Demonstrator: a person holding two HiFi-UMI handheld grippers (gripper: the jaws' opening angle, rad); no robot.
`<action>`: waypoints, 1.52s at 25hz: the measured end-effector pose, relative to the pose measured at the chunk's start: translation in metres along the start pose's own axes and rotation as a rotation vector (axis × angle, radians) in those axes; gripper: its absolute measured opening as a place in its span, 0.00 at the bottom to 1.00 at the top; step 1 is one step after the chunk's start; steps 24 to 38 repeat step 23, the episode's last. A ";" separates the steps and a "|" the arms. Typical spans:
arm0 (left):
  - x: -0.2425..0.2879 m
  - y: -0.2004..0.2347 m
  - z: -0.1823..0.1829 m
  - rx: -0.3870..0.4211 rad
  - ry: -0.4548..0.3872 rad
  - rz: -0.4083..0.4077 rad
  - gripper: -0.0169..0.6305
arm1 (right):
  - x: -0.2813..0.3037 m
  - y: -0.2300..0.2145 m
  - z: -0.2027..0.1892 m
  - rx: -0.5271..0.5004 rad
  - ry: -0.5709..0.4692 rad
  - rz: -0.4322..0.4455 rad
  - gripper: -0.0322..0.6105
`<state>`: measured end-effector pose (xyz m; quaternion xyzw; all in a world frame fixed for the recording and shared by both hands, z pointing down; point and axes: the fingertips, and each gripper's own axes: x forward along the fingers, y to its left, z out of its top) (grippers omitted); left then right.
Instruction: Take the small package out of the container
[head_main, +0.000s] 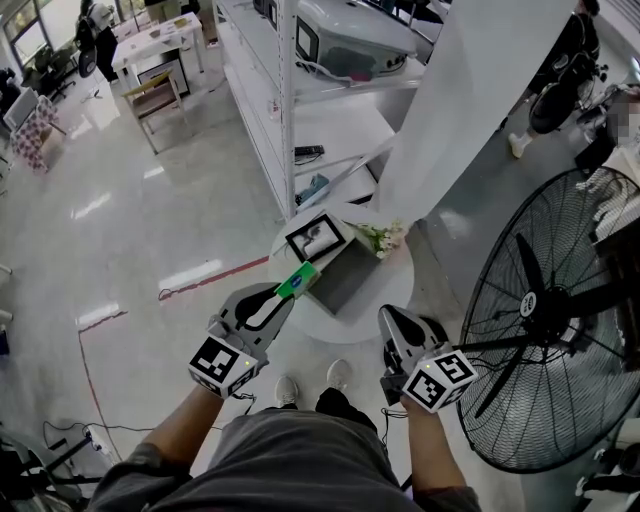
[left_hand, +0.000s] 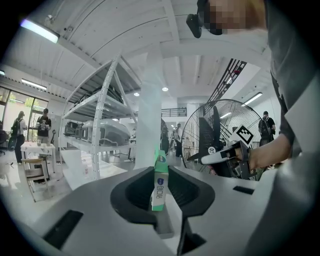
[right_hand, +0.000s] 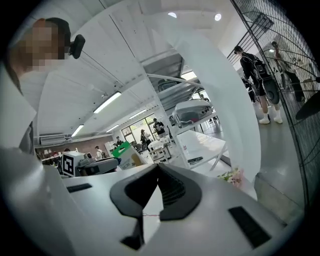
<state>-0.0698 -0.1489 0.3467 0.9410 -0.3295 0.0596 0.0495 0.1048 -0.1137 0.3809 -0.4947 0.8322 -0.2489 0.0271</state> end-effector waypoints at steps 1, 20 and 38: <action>0.000 0.000 -0.001 -0.001 0.003 0.001 0.18 | 0.000 0.000 -0.001 -0.003 0.003 0.002 0.08; 0.016 -0.010 -0.013 -0.037 0.059 -0.011 0.18 | -0.002 -0.015 -0.008 -0.047 0.060 -0.003 0.08; 0.019 -0.011 -0.013 -0.032 0.051 -0.010 0.18 | -0.001 -0.017 -0.011 -0.062 0.072 -0.001 0.08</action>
